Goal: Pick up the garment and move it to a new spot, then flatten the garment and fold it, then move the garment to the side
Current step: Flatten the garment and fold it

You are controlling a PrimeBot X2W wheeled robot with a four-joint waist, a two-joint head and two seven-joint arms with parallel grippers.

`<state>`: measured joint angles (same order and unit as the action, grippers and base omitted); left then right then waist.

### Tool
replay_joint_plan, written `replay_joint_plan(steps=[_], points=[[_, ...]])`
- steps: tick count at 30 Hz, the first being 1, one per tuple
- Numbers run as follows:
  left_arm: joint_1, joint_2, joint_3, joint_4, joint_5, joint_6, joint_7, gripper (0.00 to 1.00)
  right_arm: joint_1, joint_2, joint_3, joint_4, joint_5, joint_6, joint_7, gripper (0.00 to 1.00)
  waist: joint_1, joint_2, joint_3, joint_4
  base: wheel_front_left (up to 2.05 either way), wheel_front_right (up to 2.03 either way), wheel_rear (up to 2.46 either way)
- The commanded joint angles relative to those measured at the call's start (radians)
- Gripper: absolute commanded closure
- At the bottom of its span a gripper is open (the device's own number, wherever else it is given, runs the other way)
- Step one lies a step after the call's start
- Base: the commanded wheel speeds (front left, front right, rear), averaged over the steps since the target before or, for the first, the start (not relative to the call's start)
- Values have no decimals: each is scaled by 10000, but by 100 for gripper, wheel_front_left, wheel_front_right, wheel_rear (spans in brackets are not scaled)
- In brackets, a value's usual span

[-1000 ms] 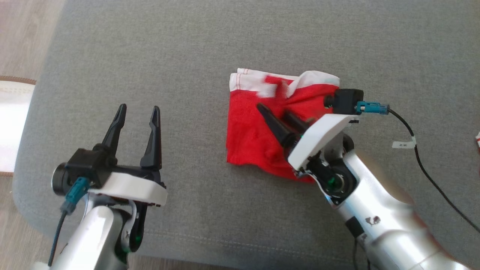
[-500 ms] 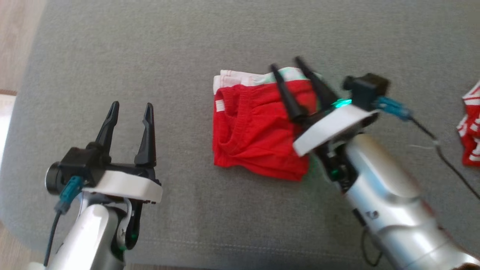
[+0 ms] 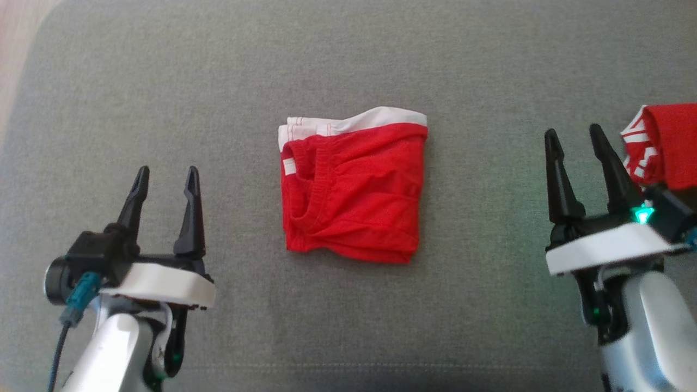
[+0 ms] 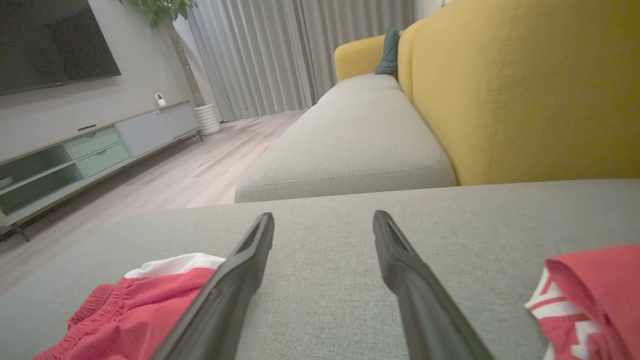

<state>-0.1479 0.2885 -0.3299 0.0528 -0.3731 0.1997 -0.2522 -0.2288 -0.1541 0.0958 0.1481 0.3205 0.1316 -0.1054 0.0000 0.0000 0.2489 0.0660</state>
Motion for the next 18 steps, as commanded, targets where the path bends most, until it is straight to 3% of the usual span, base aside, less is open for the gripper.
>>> replay_joint_plan(steps=[1,8,18], points=[[-198,352,521,-376,-75,73,-10,0,192,247,32,-831,-262,-9,163,0,0,0,-117,-103,0,0,0],[206,467,564,-418,-233,111,95,0,1601,720,-435,-2721,-1058,-9,1001,0,0,0,-621,-325,0,0,0],[937,612,427,-545,-219,329,376,0,2647,896,-599,-3491,-1196,-9,1584,0,0,0,-1527,-484,0,0,0]])
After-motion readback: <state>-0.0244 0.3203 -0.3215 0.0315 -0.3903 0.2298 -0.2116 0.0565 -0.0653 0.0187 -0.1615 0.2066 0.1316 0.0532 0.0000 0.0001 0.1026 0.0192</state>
